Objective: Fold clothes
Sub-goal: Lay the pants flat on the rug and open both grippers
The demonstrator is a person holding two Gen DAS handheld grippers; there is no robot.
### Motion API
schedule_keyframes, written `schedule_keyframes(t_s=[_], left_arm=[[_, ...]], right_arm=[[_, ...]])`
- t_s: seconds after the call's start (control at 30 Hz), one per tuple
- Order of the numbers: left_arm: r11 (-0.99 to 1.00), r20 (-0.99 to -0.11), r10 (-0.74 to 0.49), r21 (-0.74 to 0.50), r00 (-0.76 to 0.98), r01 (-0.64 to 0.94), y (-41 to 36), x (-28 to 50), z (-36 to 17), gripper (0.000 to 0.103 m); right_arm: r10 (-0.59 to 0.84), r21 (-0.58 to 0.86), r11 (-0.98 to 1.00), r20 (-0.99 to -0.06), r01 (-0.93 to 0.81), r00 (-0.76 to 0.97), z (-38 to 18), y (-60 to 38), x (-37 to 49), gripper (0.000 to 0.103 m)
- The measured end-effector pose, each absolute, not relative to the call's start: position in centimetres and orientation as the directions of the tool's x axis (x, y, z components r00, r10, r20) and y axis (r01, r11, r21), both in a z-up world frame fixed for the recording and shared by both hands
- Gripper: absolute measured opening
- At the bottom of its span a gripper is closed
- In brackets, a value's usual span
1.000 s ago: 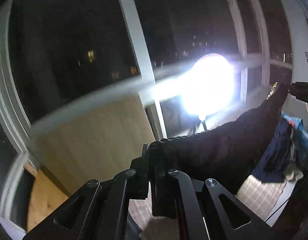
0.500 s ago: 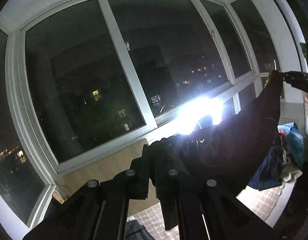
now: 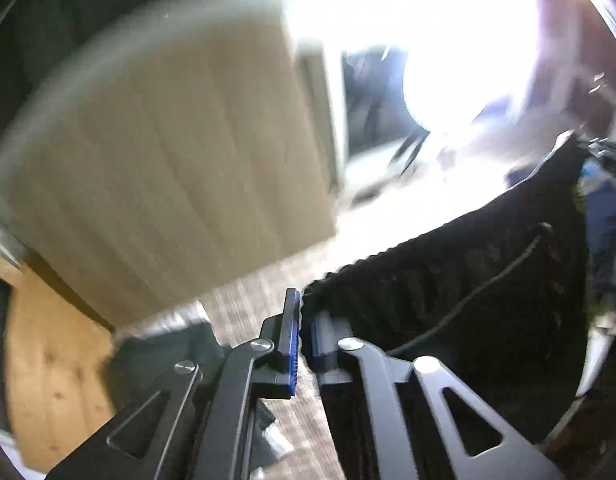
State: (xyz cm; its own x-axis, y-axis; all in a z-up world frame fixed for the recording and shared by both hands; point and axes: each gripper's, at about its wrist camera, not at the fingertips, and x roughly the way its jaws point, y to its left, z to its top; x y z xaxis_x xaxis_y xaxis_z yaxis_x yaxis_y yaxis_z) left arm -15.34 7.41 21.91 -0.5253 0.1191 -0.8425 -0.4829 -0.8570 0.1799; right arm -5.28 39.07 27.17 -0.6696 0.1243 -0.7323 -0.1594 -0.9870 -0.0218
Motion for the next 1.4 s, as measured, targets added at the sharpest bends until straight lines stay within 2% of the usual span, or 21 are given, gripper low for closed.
schedule_keyframes(t_s=[0.1,0.13,0.17,0.27,0.3,0.33,0.47,0.53,0.6,0.63,0.7,0.77,0.97,1.1,1.17,1.2,1.23,1.27,1.3,1.33,1.4], left_arm=[[-0.874,-0.905,-0.003,0.21,-0.426,-0.439,8.9,-21.1,12.4,0.021],[-0.879,-0.917,-0.014,0.201,-0.399,-0.432,9.0,-22.1,10.1,0.021],[-0.884,-0.925,0.003,0.175,-0.379,-0.434,8.8,-22.4,8.6,0.021],[-0.879,-0.925,0.012,0.172,-0.381,-0.445,8.4,-22.0,6.4,0.024],[-0.88,-0.927,0.027,0.155,-0.374,-0.449,8.1,-21.9,6.3,0.03],[-0.881,-0.929,0.042,0.139,-0.368,-0.452,7.7,-21.8,6.2,0.031],[-0.897,-0.933,0.192,-0.04,-0.306,-0.44,6.6,-22.9,6.8,0.03],[-0.892,-0.921,0.238,-0.082,-0.308,-0.445,6.3,-23.6,7.5,0.03],[-0.879,-0.893,0.275,-0.083,-0.356,-0.47,5.8,-23.5,9.0,0.031],[-0.87,-0.881,0.279,-0.063,-0.382,-0.49,5.6,-23.1,9.5,0.035],[-0.853,-0.876,0.266,-0.021,-0.401,-0.521,5.1,-22.5,9.3,0.039],[-0.832,-0.896,0.271,-0.035,-0.352,-0.553,4.9,-22.4,7.6,0.041],[-0.806,-0.914,0.282,-0.06,-0.292,-0.59,6.7,-23.0,3.3,0.041],[-0.816,-0.906,0.299,-0.081,-0.299,-0.572,7.4,-24.1,2.2,0.041],[-0.822,-0.899,0.319,-0.105,-0.301,-0.56,7.4,-24.6,2.0,0.039],[-0.826,-0.896,0.326,-0.114,-0.303,-0.552,7.4,-24.8,1.8,0.032],[-0.831,-0.893,0.328,-0.118,-0.307,-0.544,7.4,-24.8,1.7,0.016],[-0.834,-0.89,0.334,-0.125,-0.311,-0.538,7.3,-24.8,1.6,0.009],[-0.835,-0.886,0.341,-0.132,-0.315,-0.534,7.2,-24.7,1.7,0.007],[-0.837,-0.881,0.346,-0.134,-0.322,-0.53,7.1,-24.6,1.8,0.006],[-0.842,-0.869,0.348,-0.125,-0.352,-0.525,6.9,-24.1,2.4,0.005]], right_arm=[[0.146,-0.076,-0.983,-0.869,-0.166,-0.473,16.9,39.4,-13.2,0.021],[0.12,-0.052,-0.984,-0.904,-0.173,-0.411,14.0,39.9,-14.6,0.021],[0.042,0.031,-0.983,-0.92,-0.179,-0.389,12.0,40.6,-14.9,0.021],[-0.103,0.186,-0.968,-0.904,-0.165,-0.415,9.4,42.1,-13.6,0.025],[-0.131,0.216,-0.963,-0.897,-0.16,-0.422,9.1,42.7,-13.4,0.033],[-0.175,0.263,-0.952,-0.889,-0.159,-0.424,8.8,43.4,-13.2,0.036],[-0.406,0.517,-0.841,-0.8,-0.163,-0.441,7.8,46.7,-13.1,0.037],[-0.454,0.578,-0.798,-0.761,-0.169,-0.462,8.1,47.7,-13.2,0.037],[-0.439,0.562,-0.818,-0.745,-0.119,-0.502,9.4,48.2,-12.8,0.037],[-0.406,0.518,-0.851,-0.757,-0.091,-0.512,9.9,48.0,-12.7,0.037],[-0.274,0.33,-0.944,-0.817,-0.022,-0.507,10.0,46.8,-12.9,0.037],[-0.202,0.209,-0.977,-0.849,0.041,-0.488,8.7,45.6,-13.5,0.037],[-0.259,0.219,-0.966,-0.855,0.14,-0.449,4.5,44.8,-16.6,0.039],[-0.301,0.256,-0.953,-0.834,0.159,-0.462,3.9,45.1,-17.4,0.046],[-0.329,0.281,-0.944,-0.821,0.172,-0.466,3.7,45.1,-17.7,0.046],[-0.334,0.285,-0.942,-0.819,0.174,-0.466,3.6,45.0,-17.9,0.046],[-0.338,0.288,-0.941,-0.816,0.177,-0.47,3.5,45.0,-18.0,0.046],[-0.344,0.292,-0.939,-0.809,0.182,-0.477,3.5,44.8,-18.0,0.046],[-0.361,0.309,-0.932,-0.802,0.187,-0.476,3.5,44.7,-17.9,0.039],[-0.386,0.336,-0.923,-0.793,0.19,-0.472,3.5,44.7,-17.8,0.017],[-0.404,0.36,-0.914,-0.778,0.186,-0.481,3.9,44.9,-17.4,0.005]])
